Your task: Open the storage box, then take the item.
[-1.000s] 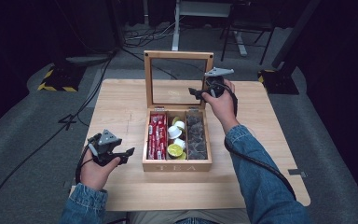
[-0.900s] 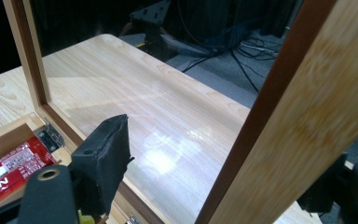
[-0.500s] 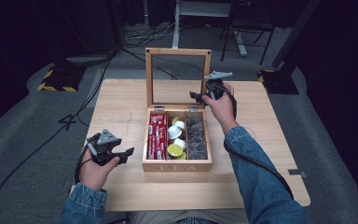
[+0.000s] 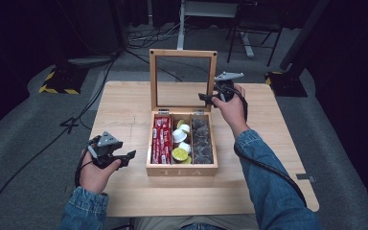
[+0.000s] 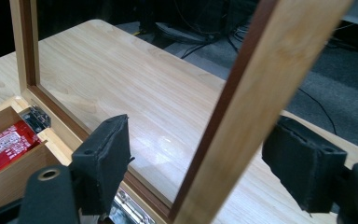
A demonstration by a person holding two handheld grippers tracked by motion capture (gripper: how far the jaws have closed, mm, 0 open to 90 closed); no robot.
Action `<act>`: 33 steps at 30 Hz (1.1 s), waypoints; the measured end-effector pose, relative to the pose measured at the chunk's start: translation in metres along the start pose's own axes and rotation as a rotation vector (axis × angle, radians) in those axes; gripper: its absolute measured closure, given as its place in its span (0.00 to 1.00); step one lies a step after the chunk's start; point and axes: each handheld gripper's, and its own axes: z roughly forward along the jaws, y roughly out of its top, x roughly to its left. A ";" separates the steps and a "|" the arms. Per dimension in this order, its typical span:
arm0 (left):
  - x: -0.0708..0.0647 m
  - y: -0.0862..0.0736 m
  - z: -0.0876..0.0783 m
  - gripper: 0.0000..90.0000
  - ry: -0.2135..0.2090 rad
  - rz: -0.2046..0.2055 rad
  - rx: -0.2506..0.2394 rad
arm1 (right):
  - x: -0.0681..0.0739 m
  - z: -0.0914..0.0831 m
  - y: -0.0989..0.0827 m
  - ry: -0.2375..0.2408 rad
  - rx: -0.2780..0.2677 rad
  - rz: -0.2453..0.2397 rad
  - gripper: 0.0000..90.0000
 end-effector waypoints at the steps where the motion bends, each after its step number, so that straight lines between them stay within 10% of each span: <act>1: 0.000 0.001 0.000 0.39 -0.003 -0.002 -0.005 | -0.001 -0.004 0.001 -0.002 -0.001 -0.001 0.26; 12: 0.001 0.004 -0.001 0.38 -0.001 0.009 0.006 | -0.002 -0.048 0.008 0.033 -0.018 -0.006 0.27; 33: -0.005 -0.009 0.004 0.36 -0.019 0.042 0.087 | 0.052 -0.093 -0.013 0.240 -0.003 -0.056 0.30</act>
